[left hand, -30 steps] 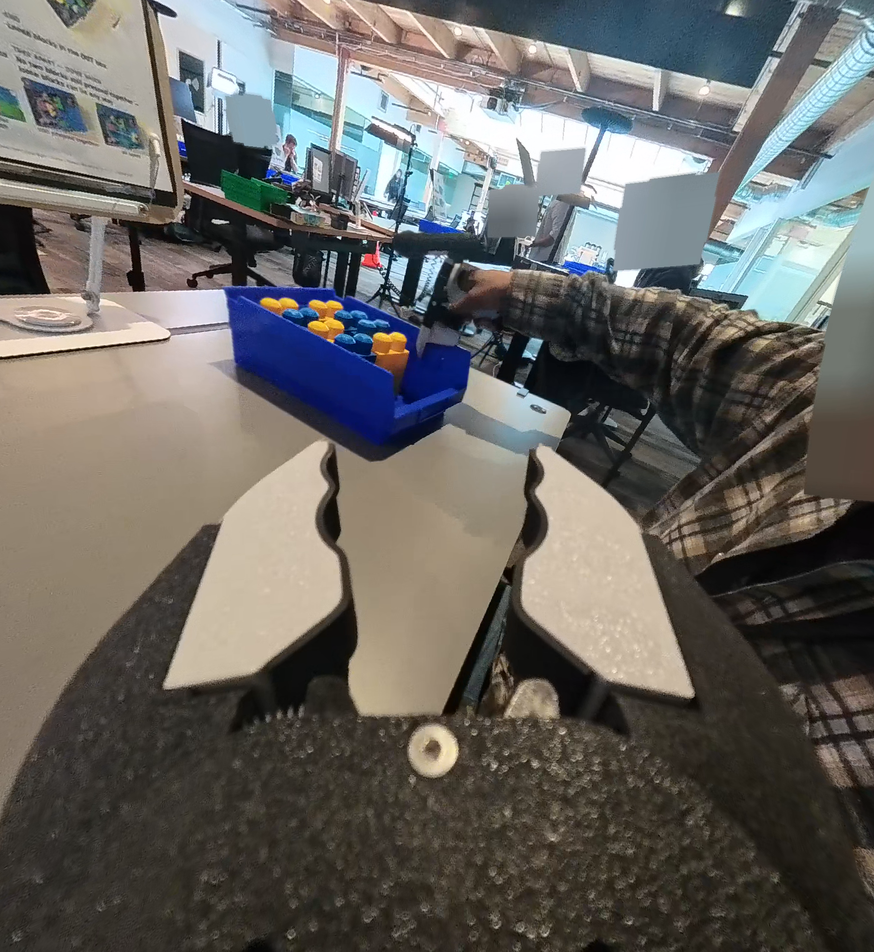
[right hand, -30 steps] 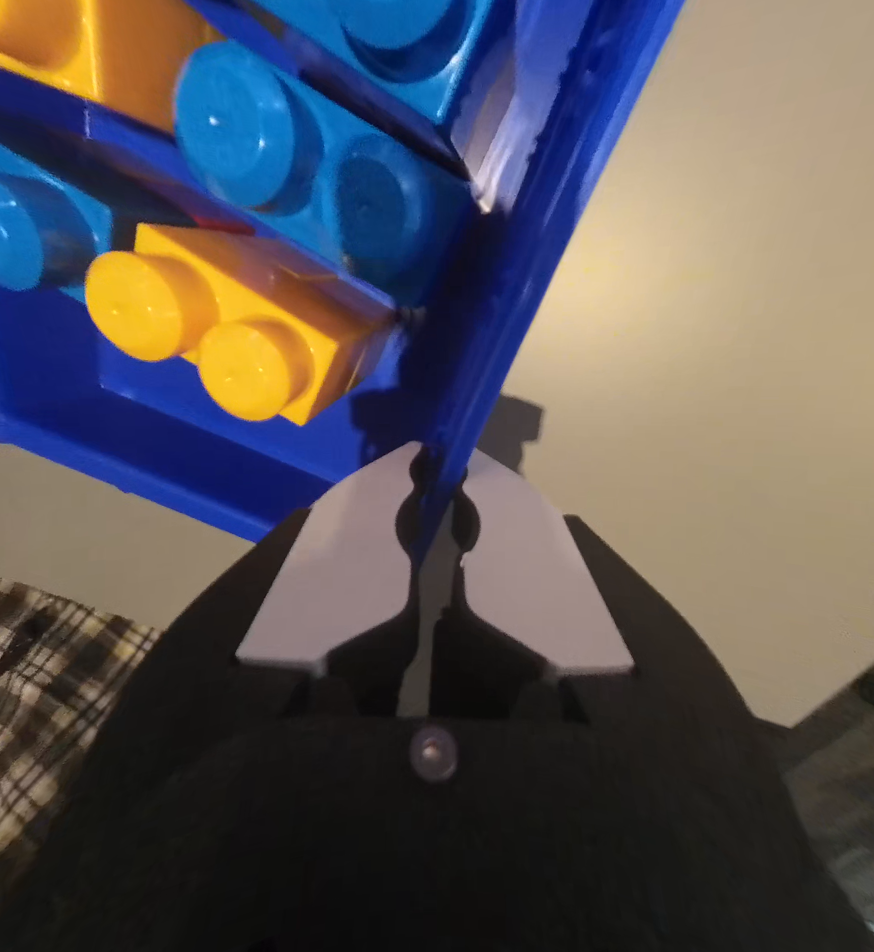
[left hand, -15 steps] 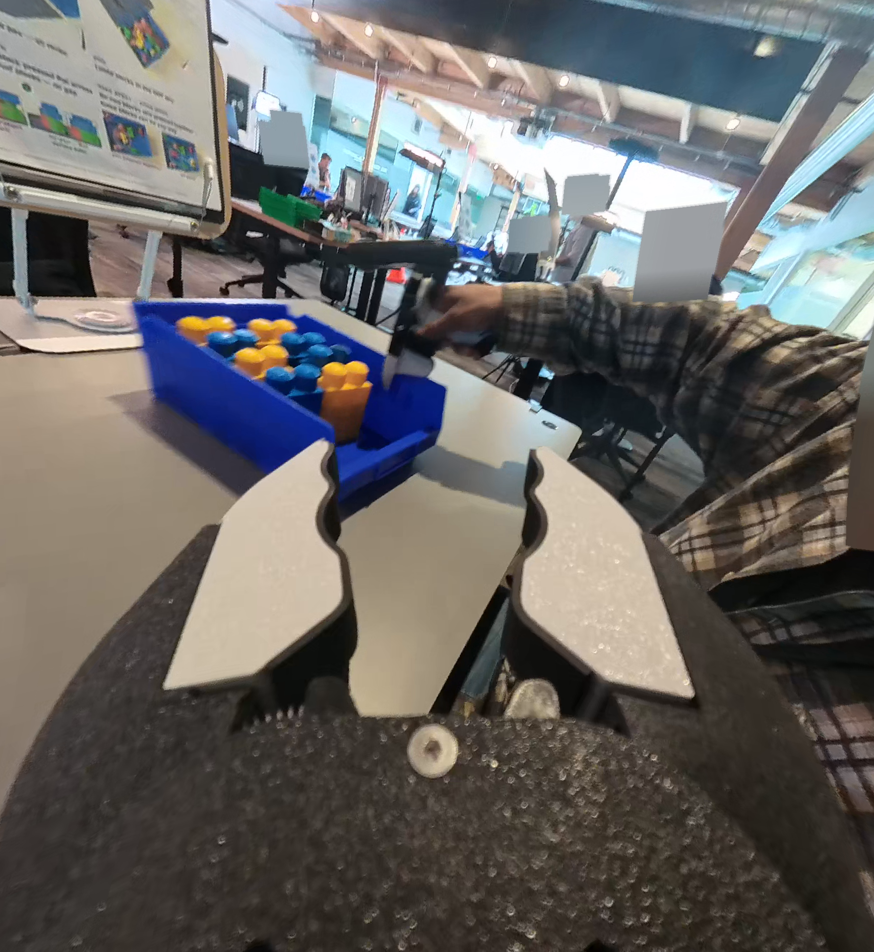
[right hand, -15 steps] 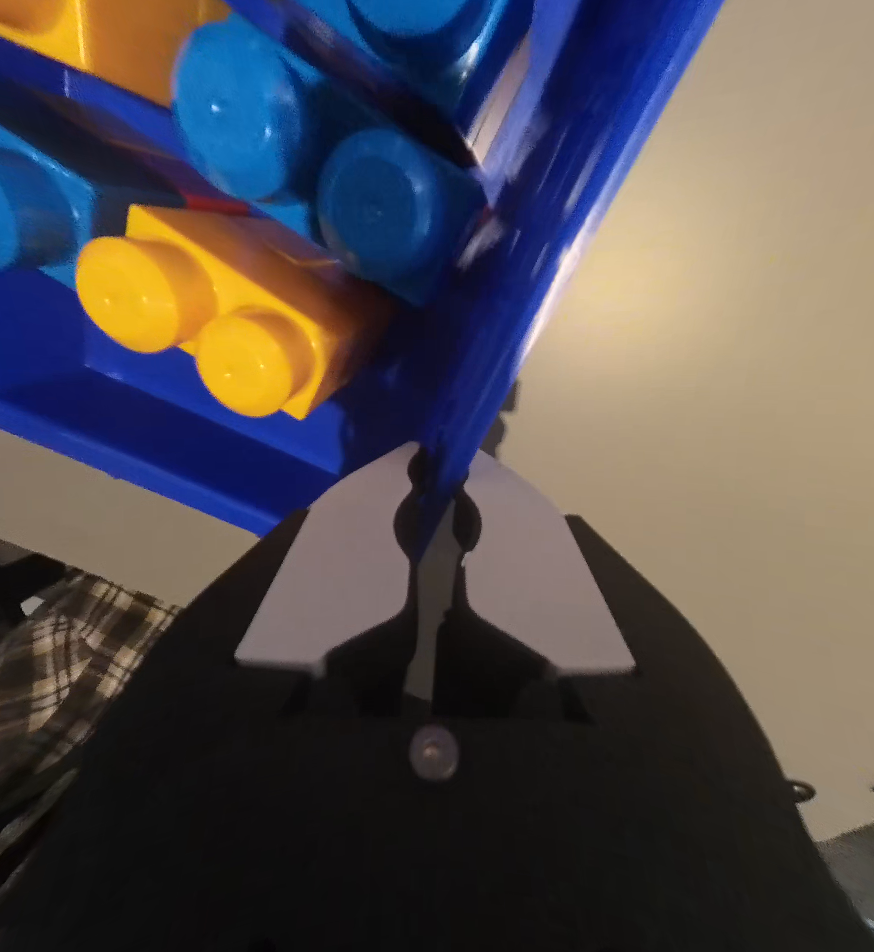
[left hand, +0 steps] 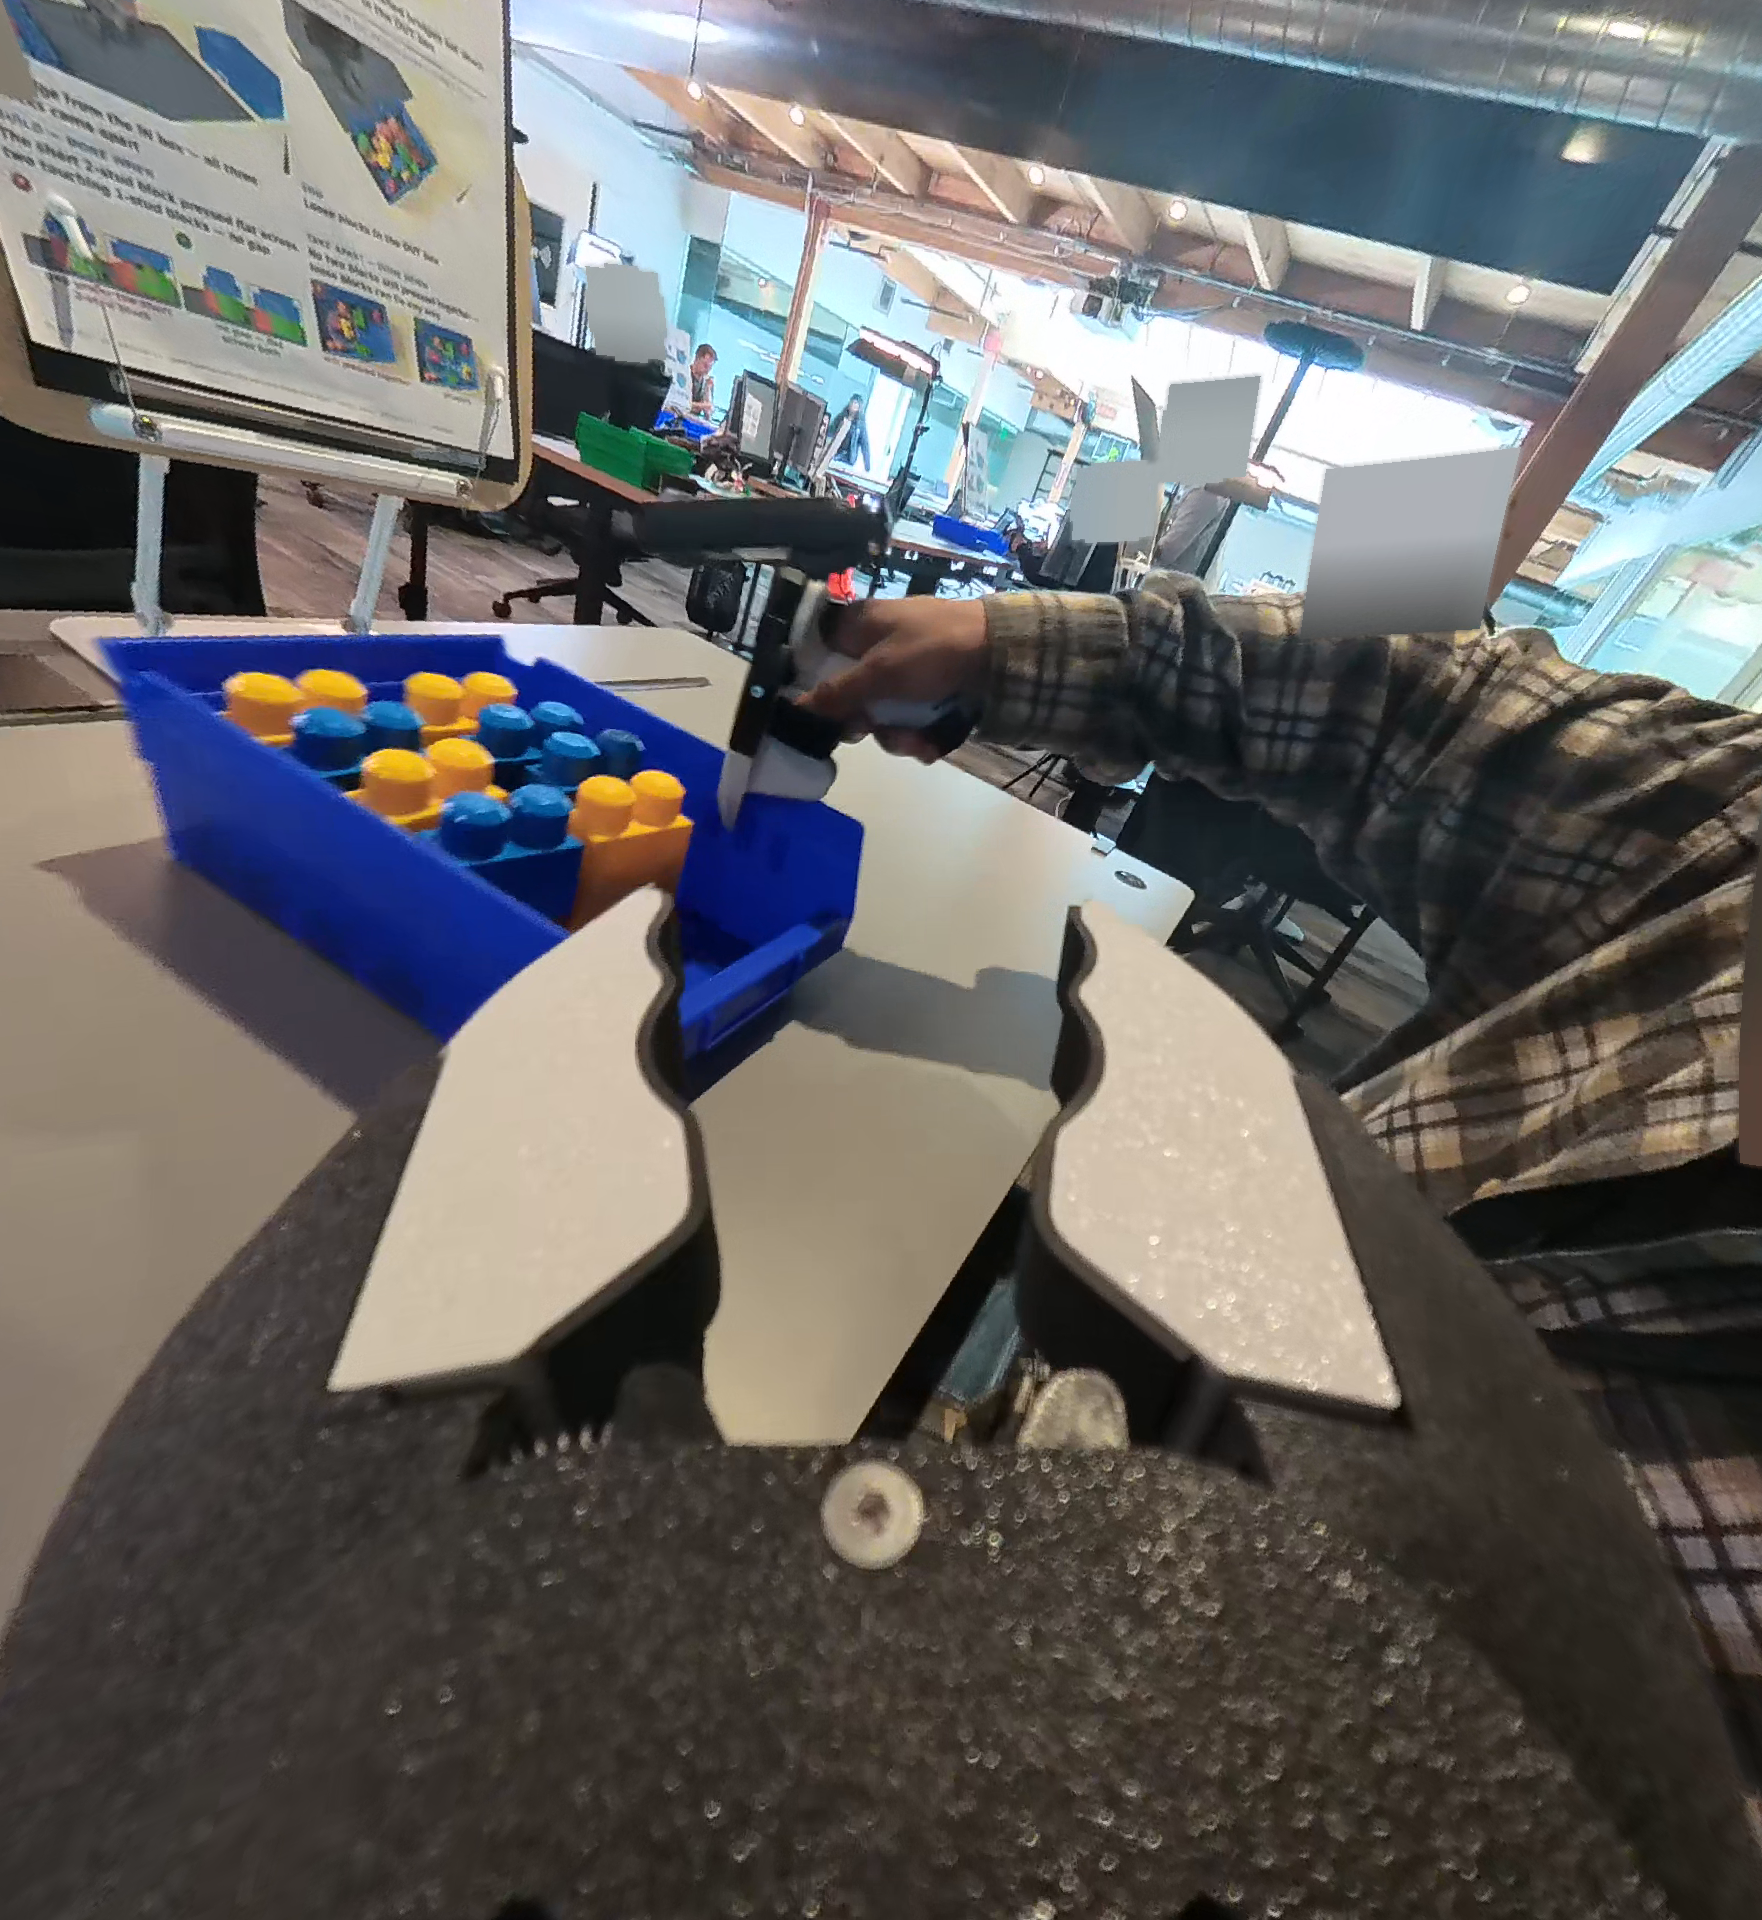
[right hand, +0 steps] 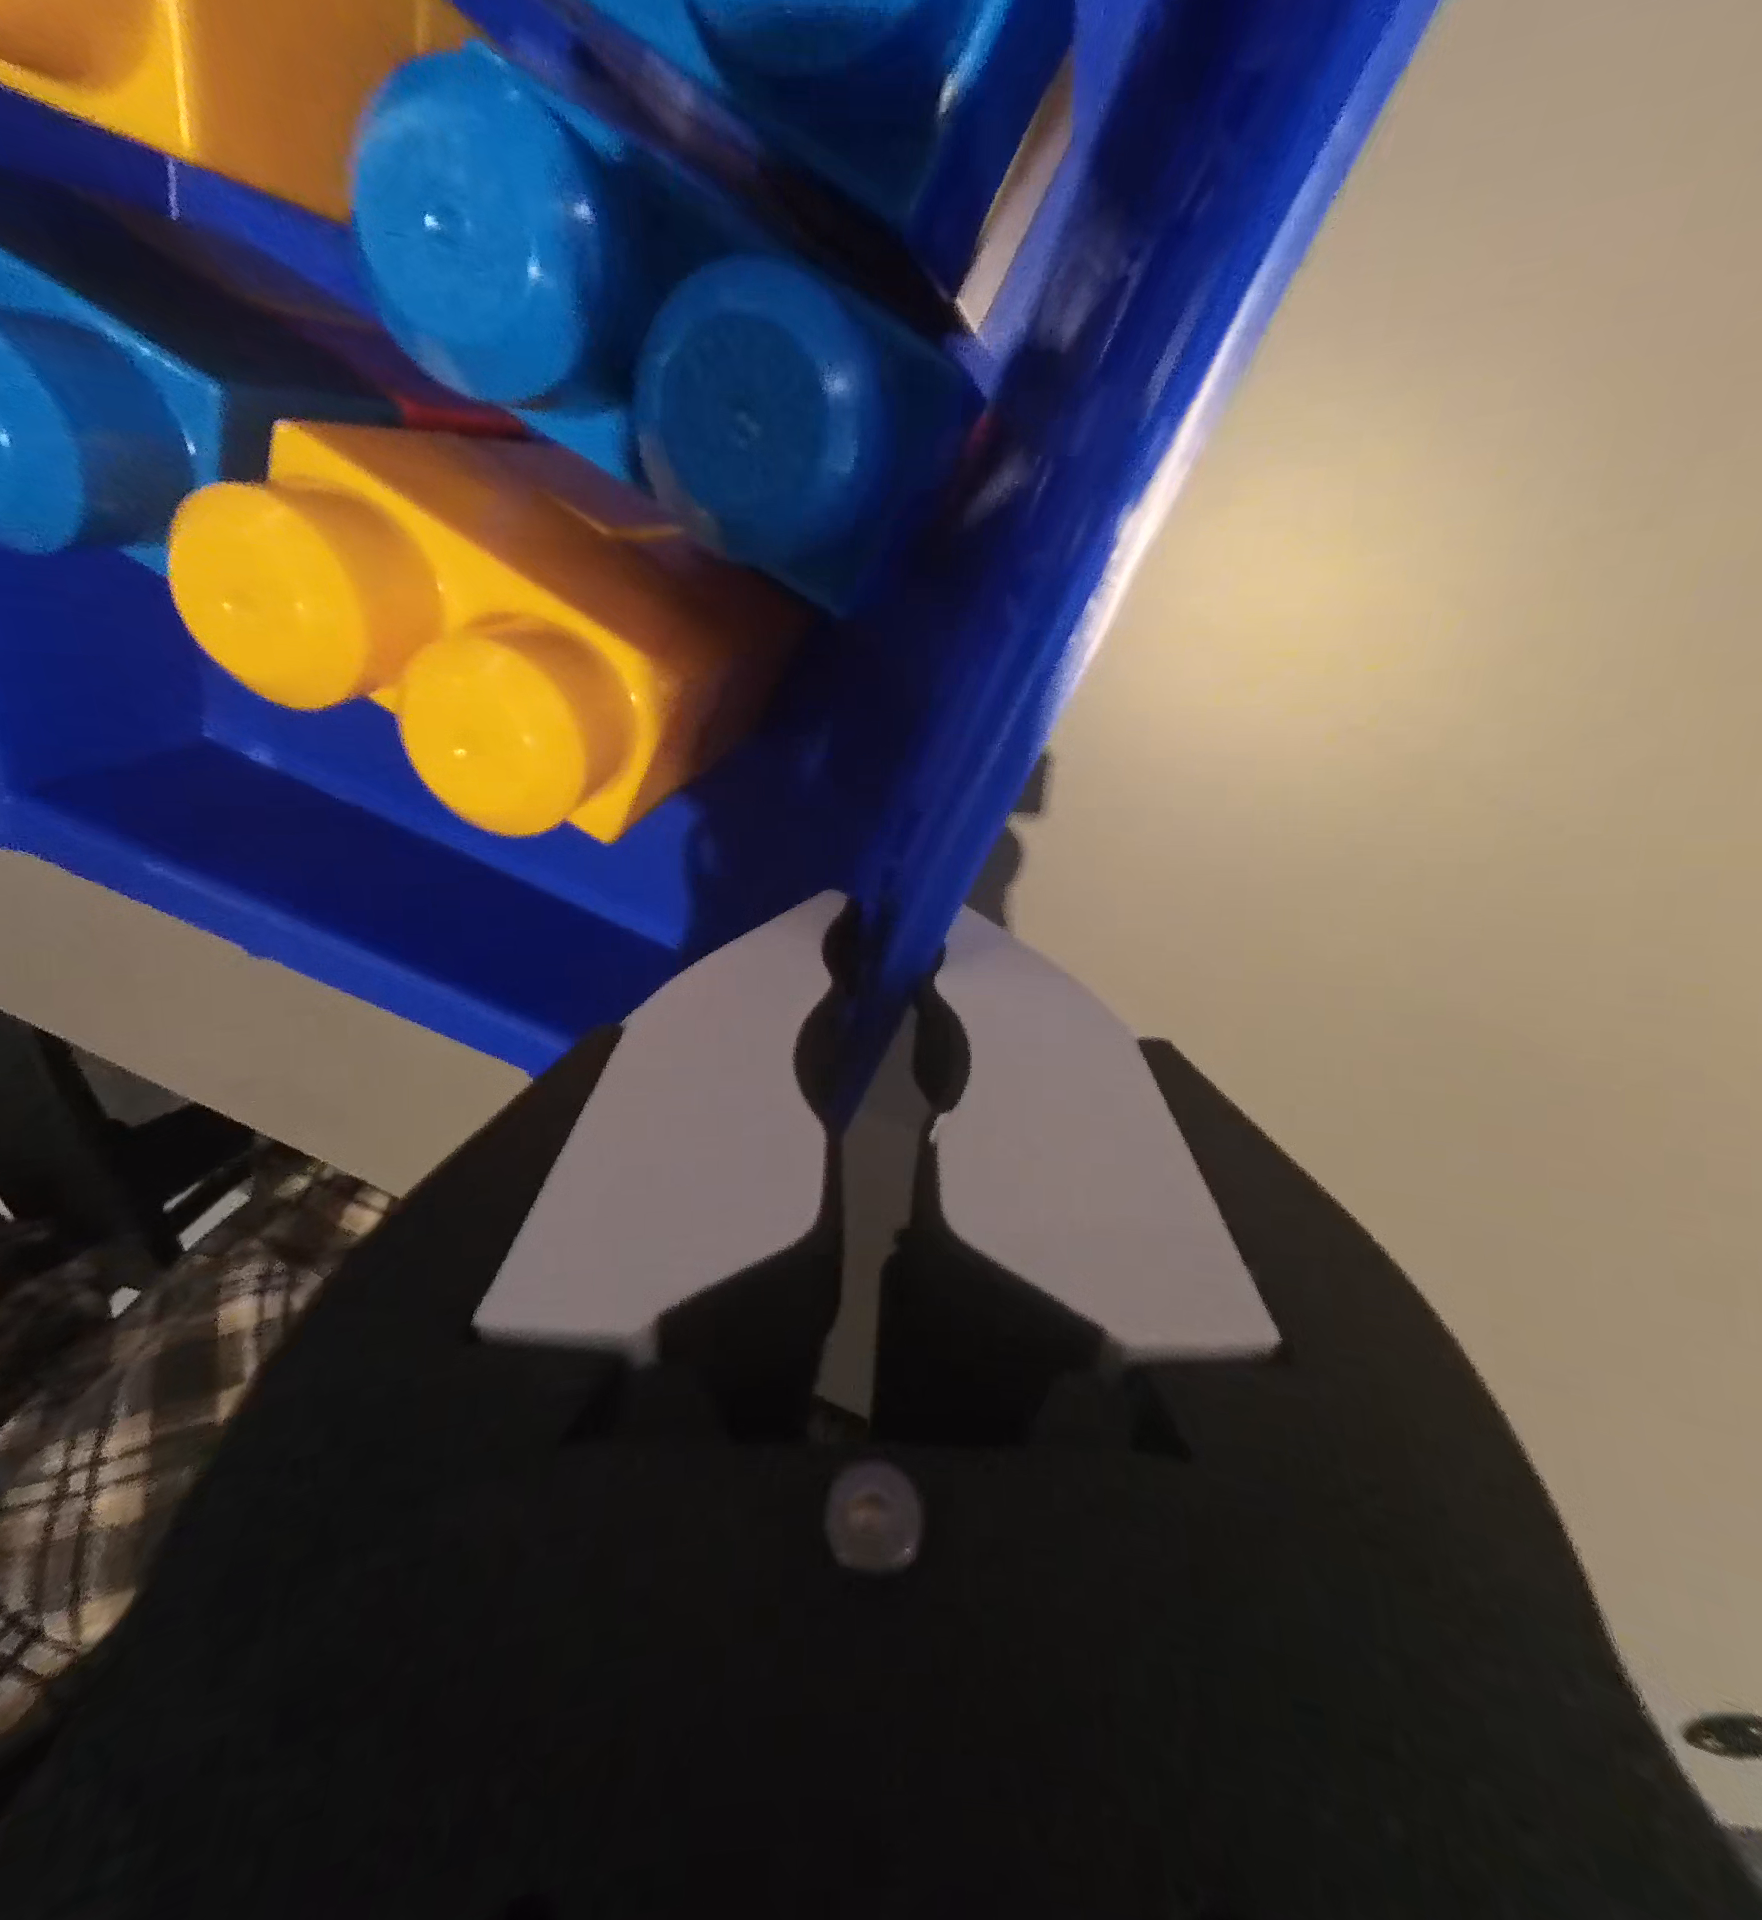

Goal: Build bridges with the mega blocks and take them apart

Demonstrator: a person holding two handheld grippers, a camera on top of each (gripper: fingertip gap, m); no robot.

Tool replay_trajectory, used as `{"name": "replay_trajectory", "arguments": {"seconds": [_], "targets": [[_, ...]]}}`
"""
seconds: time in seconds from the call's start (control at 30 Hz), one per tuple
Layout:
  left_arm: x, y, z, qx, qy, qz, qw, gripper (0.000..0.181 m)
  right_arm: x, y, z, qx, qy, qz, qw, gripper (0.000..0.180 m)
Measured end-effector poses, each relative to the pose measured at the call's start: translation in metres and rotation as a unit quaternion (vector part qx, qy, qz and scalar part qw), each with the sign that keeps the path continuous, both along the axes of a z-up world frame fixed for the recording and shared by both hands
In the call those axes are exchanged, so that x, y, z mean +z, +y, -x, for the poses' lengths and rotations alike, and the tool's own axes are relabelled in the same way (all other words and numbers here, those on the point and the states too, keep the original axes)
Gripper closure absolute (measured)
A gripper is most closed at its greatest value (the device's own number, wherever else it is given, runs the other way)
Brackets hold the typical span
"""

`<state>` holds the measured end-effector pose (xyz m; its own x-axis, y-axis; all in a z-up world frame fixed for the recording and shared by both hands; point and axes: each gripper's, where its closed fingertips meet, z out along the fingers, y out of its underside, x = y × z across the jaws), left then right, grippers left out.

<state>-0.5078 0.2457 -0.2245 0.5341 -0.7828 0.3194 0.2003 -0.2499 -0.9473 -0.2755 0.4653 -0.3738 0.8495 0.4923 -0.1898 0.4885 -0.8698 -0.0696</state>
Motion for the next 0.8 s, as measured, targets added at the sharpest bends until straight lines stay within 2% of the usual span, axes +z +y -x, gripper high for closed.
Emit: {"name": "replay_trajectory", "arguments": {"seconds": [0.4, 0.53, 0.6, 0.7, 0.8], "targets": [[0.003, 0.004, -0.003, -0.008, -0.001, 0.003, 1.0, 0.111, 0.001, -0.012, 0.052, -0.026, 0.022, 0.018, 0.999, 0.172], [0.005, 0.008, 0.003, 0.009, 0.006, 0.003, 1.0, 0.11, 0.01, -0.016, 0.053, -0.018, 0.057, 0.038, 0.998, 0.162], [0.01, 0.013, 0.018, 0.037, 0.019, 0.003, 0.999, 0.106, 0.025, -0.013, 0.048, -0.008, 0.09, 0.024, 0.996, 0.155], [0.024, 0.03, 0.062, 0.121, 0.068, 0.003, 0.99, 0.101, 0.061, -0.019, 0.042, 0.014, 0.199, -0.006, 0.98, 0.153], [0.035, 0.056, 0.129, 0.229, 0.162, 0.033, 0.959, 0.092, 0.099, -0.038, 0.028, 0.044, 0.321, -0.059, 0.944, 0.149]]}}
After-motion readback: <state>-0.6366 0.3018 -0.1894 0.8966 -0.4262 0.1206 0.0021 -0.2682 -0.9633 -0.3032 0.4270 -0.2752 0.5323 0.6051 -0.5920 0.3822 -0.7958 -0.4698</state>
